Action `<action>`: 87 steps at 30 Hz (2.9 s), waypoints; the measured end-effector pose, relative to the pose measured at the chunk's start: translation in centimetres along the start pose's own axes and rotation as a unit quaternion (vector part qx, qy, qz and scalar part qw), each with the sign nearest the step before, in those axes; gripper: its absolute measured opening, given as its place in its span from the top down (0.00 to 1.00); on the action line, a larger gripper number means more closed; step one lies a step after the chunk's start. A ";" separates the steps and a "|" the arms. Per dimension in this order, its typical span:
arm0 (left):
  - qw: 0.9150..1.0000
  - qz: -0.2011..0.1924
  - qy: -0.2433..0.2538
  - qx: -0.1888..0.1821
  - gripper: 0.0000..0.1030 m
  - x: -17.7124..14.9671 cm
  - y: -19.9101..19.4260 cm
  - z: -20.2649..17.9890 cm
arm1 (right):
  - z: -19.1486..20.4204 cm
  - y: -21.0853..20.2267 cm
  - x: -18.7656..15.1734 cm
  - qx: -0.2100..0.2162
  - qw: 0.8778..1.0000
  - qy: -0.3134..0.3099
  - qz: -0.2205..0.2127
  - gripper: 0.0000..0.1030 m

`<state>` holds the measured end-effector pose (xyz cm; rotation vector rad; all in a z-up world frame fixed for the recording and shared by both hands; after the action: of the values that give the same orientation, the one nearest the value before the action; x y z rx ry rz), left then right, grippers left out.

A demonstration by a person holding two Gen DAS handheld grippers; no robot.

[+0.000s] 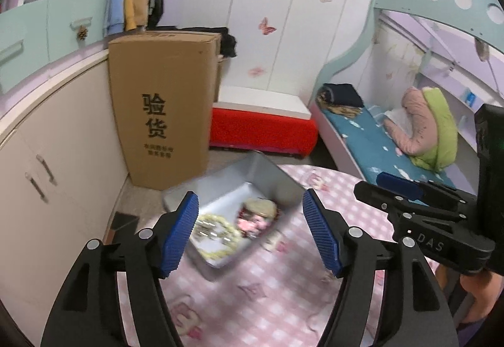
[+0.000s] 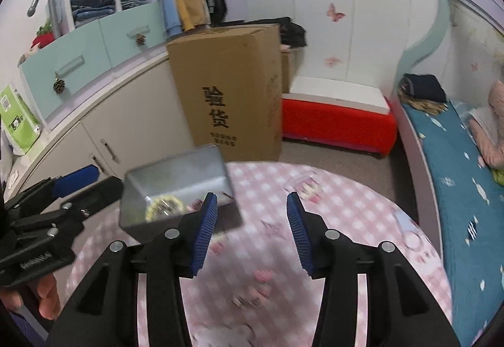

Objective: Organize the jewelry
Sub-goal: 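Move both tools back toward the last earring and pink charm, then grasp a silver earring with the left tool while the right tool grasps a pink pig charm, then carry the earring and pig charm into the grey box and open both tools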

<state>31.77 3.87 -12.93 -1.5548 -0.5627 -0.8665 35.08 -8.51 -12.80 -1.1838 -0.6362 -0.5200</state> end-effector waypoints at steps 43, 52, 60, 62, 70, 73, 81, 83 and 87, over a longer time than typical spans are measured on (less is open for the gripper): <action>0.990 0.114 0.076 -0.017 0.85 -9.1 8.3 -7.7 | -7.0 3.0 -9.5 -0.010 0.995 0.067 0.080 0.56; 0.992 0.114 0.057 0.003 0.85 -9.4 7.1 -4.7 | -3.5 5.3 -9.4 -0.013 0.995 0.029 0.091 0.56; 0.992 0.113 0.054 0.000 0.85 -9.4 7.0 -4.3 | -2.5 6.1 -9.2 -0.032 0.996 0.002 0.079 0.58; 0.992 0.113 0.053 -0.001 0.85 -9.4 7.1 -4.3 | -2.6 6.1 -9.1 -0.050 0.996 -0.014 0.074 0.75; 0.992 0.115 0.050 -0.006 0.85 -9.2 7.1 -4.3 | -2.4 5.8 -9.4 -0.039 0.996 -0.012 0.078 0.87; 0.992 0.112 0.049 -0.011 0.85 -9.0 6.7 -4.5 | -2.5 5.2 -9.4 -0.036 0.997 -0.007 0.074 0.88; 0.995 0.072 0.059 -0.038 0.85 -6.0 3.6 -5.6 | -1.8 1.6 -7.2 -0.012 0.999 0.003 0.043 0.88; 0.996 0.055 0.060 -0.042 0.85 -4.5 2.6 -5.6 | -1.5 0.6 -6.2 -0.003 0.999 0.007 0.031 0.88; 0.996 0.020 0.064 -0.055 0.85 -1.0 0.5 -5.4 | -0.2 -1.3 -3.8 0.015 1.000 0.007 0.003 0.88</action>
<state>30.43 -1.35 -14.01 -1.5912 -0.3971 -0.9728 31.51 -8.93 -14.55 -1.1531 -0.6260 -0.5116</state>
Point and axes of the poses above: each gripper's, at about its wrist camera, not at the fingertips, and y roughly the way its jaws point, z to its left, x to its top, the point moved 8 cm from there along y, roughly the way its jaws point, and after that the axes turned 12 degrees about y, right-handed, at the moved point
